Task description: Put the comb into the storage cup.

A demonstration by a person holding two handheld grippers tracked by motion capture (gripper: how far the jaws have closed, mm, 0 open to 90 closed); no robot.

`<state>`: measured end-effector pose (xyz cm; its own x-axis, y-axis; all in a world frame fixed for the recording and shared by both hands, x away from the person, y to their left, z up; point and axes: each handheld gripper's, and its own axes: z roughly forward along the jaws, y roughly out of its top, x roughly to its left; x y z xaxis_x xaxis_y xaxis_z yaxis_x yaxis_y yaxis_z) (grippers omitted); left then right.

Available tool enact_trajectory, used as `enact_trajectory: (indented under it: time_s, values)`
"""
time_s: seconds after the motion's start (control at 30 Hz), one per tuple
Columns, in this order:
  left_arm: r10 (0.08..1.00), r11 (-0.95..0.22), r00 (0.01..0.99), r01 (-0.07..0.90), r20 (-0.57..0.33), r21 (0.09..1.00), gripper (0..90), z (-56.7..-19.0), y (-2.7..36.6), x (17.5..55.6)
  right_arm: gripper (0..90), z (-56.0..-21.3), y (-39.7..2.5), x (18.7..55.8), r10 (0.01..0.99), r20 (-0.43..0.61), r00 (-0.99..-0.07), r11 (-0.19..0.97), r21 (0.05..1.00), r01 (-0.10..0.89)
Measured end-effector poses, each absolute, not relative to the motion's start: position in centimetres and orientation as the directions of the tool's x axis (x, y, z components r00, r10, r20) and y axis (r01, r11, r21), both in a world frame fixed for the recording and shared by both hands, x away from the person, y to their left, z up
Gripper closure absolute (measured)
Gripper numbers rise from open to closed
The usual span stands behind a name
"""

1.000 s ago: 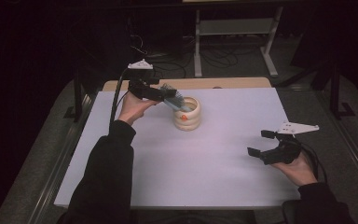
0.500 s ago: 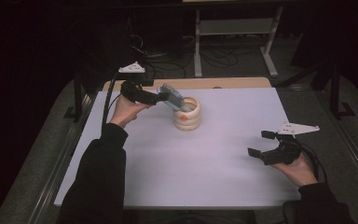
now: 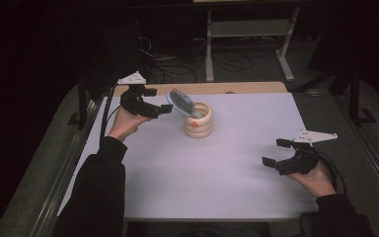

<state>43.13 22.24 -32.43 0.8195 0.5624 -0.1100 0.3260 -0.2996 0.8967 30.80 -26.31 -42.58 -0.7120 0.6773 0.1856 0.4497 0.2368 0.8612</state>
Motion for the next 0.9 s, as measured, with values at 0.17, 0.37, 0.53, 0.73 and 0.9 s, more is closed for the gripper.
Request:
enact_trajectory:
  time_s: [0.17, 0.37, 0.53, 0.73, 0.9]
  values:
    - [0.553, -0.302, 0.827, 0.313, -0.103, 0.900, 0.0, -32.9, 22.7, 42.7, 0.0, -42.6, -26.3, 30.8, 0.677, 0.184, -0.713, 0.240, 0.860, 0.450]
    - [0.548, -0.295, 0.831, 0.293, -0.090, 0.910, 0.0, -33.2, 23.2, 41.7, 0.0, -42.6, -26.3, 30.8, 0.677, 0.183, -0.713, 0.240, 0.860, 0.450]
    - [0.559, -0.285, 0.825, 0.283, -0.081, 0.916, 0.0, -33.6, 23.9, 41.0, 0.0, -42.6, -26.2, 30.8, 0.677, 0.179, -0.714, 0.242, 0.861, 0.446]
    - [0.578, -0.274, 0.812, 0.288, -0.082, 0.918, 0.0, -34.1, 24.9, 40.6, 0.0, -42.6, -26.2, 30.8, 0.678, 0.176, -0.714, 0.248, 0.859, 0.447]
    - [0.586, -0.260, 0.806, 0.282, -0.081, 0.923, 0.0, -34.5, 26.0, 40.0, 0.0, -42.7, -26.2, 30.8, 0.680, 0.178, -0.712, 0.248, 0.857, 0.451]
